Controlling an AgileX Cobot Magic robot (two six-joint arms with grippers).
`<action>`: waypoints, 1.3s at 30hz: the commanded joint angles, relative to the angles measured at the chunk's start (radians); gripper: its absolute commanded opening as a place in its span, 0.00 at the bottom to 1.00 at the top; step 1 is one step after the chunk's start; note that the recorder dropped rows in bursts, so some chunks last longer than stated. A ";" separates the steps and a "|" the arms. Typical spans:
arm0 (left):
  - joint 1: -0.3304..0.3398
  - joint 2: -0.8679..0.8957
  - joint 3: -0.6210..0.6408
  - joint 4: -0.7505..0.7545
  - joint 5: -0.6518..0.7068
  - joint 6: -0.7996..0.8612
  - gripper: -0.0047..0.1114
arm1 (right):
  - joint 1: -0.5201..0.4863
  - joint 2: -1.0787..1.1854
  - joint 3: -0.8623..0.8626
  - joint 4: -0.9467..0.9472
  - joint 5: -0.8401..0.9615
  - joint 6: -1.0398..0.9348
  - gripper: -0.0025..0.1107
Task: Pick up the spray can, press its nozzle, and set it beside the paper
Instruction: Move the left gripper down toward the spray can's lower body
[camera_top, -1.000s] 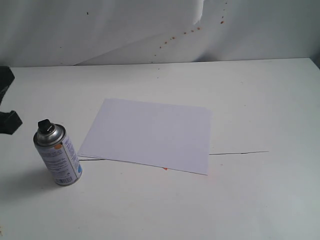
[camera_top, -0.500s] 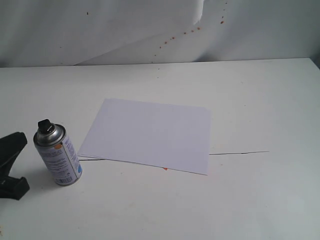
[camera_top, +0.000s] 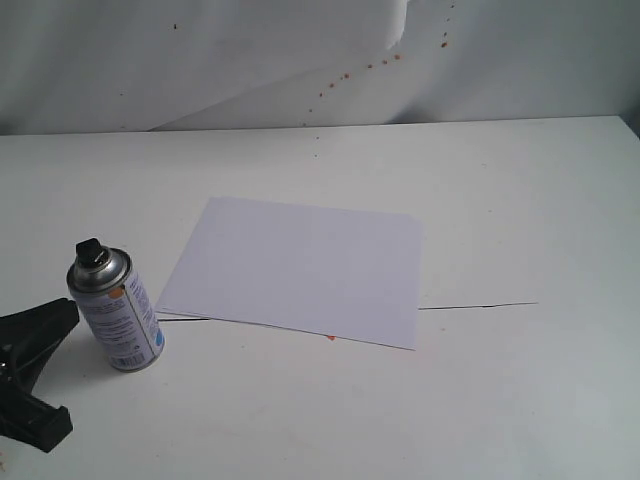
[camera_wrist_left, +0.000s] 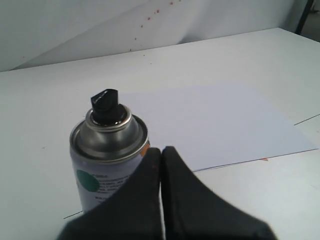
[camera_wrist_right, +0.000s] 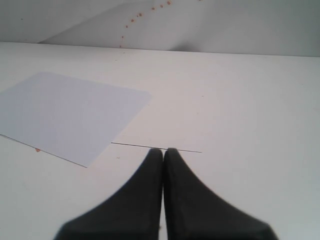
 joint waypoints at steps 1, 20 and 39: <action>-0.005 0.004 0.004 0.020 -0.009 -0.027 0.04 | 0.004 -0.006 0.003 -0.008 0.001 -0.002 0.02; -0.005 0.004 0.004 0.021 -0.009 -0.022 0.04 | 0.004 -0.006 0.003 -0.008 0.001 0.000 0.02; -0.005 0.109 0.004 -0.068 -0.009 -0.056 0.04 | 0.004 -0.006 0.003 -0.008 0.001 0.000 0.02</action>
